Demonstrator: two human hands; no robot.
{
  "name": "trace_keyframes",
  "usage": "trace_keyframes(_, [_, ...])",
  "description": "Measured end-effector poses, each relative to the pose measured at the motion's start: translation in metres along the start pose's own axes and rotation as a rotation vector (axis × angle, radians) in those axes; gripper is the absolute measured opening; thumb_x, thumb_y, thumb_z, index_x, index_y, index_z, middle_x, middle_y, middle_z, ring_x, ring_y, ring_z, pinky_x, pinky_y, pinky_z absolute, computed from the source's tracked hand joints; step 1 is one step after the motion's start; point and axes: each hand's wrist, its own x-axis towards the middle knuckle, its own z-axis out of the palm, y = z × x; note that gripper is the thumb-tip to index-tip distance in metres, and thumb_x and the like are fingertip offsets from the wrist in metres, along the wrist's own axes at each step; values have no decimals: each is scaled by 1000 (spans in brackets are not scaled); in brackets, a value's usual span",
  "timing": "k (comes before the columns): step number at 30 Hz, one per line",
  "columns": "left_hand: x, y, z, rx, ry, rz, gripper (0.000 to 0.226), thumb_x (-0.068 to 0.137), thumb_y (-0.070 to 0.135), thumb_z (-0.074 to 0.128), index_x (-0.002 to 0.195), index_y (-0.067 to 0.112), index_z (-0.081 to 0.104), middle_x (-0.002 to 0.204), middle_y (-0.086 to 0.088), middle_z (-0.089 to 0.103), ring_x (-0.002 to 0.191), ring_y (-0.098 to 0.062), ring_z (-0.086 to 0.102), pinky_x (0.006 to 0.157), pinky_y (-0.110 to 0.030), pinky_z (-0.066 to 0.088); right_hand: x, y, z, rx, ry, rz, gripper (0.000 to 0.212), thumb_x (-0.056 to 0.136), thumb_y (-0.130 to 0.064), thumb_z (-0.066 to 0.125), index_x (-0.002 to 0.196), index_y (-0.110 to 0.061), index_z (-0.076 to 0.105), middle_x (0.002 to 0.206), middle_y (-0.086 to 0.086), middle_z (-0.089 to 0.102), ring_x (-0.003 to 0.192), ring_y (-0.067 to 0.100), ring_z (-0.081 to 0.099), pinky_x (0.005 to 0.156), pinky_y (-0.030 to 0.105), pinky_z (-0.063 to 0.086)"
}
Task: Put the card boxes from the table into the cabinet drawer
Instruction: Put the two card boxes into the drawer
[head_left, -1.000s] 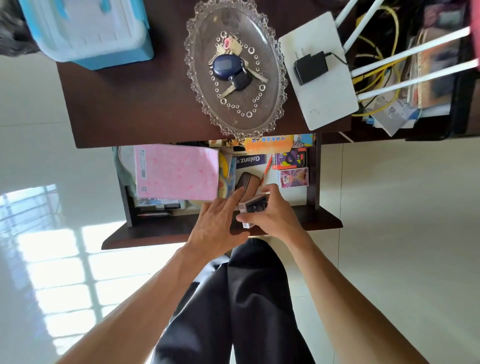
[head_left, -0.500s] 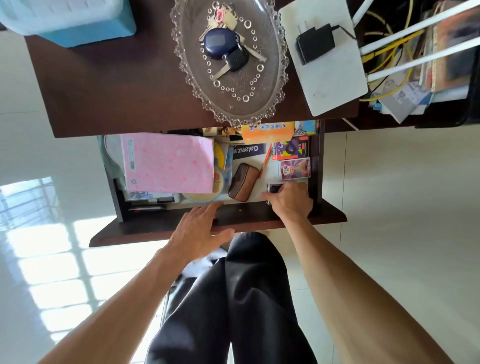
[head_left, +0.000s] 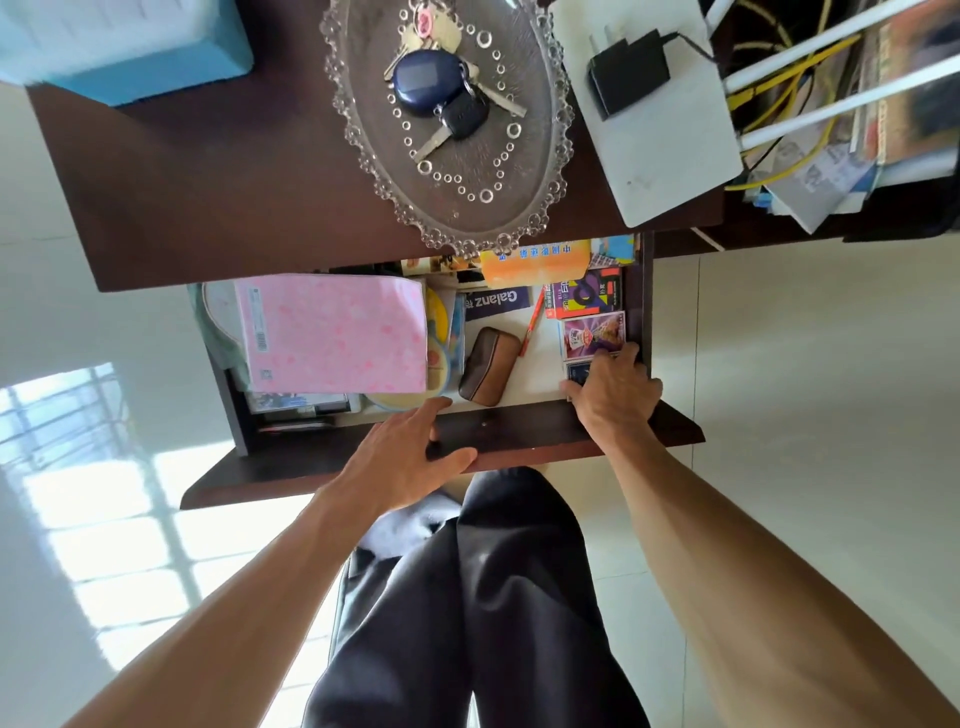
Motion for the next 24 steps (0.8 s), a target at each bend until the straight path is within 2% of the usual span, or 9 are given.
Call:
trace_keyframes(3, [1,2,-4,4,-13,4,81,75,75,49,142,32,36,101,8,68,88,-18,65,84,-37,54,-1,1,-1,51,32,-7,68,87,-55,71,134,-10,51,132,16,54,116,34,62,91,47,53])
trace_keyframes(7, [2,4,-8,-3,-15,-3,78,77,71,51,142,31,36,97,9,67,89,-18,66,81,-36,54,-3,1,-3,148,126,-135,80,89,-43,73,151,-11,33,148,20,43,132,37,52,99,48,56])
trace_keyframes(10, [2,7,-9,-12,-26,-17,77,78,69,52,143,30,36,98,8,67,91,-19,66,83,-37,54,-5,-1,-2,99,35,-229,84,95,-43,64,160,-18,17,167,18,21,149,38,35,104,49,51])
trace_keyframes(13, [3,7,-11,-41,-36,-33,76,79,68,51,143,29,38,100,7,66,94,-20,66,86,-41,54,-9,-1,4,58,-71,-236,85,100,-46,54,163,-19,5,171,17,7,155,37,21,111,50,45])
trace_keyframes(16, [4,7,-12,-31,-44,-36,64,81,64,51,135,30,48,101,7,67,93,-19,66,87,-42,55,-12,1,7,37,-105,-221,81,102,-42,50,163,-20,3,171,18,6,155,38,20,116,51,40])
trace_keyframes(19, [5,7,-12,6,-56,-30,39,82,58,55,109,33,67,96,11,70,89,-15,66,85,-38,55,-9,4,5,-24,-119,-237,76,103,-40,46,163,-21,4,171,17,8,155,37,20,116,51,39])
trace_keyframes(21, [4,9,-13,15,-73,-34,30,83,54,56,92,31,72,91,10,73,84,-14,67,82,-37,56,-7,7,0,-59,-145,-254,73,104,-40,45,163,-23,6,171,15,9,153,37,25,114,52,39])
trace_keyframes(23, [1,12,-15,21,-84,-58,28,86,50,55,86,29,73,90,7,76,85,-16,68,80,-36,56,-7,11,-5,-70,-169,-268,69,103,-40,46,162,-22,14,169,14,17,148,37,36,112,53,40])
trace_keyframes(24, [-2,14,-17,17,-85,-76,27,87,49,55,85,28,73,91,5,76,86,-18,68,80,-36,56,-8,13,-7,-47,-167,-274,63,103,-39,48,158,-21,25,165,14,28,143,36,43,110,52,42])
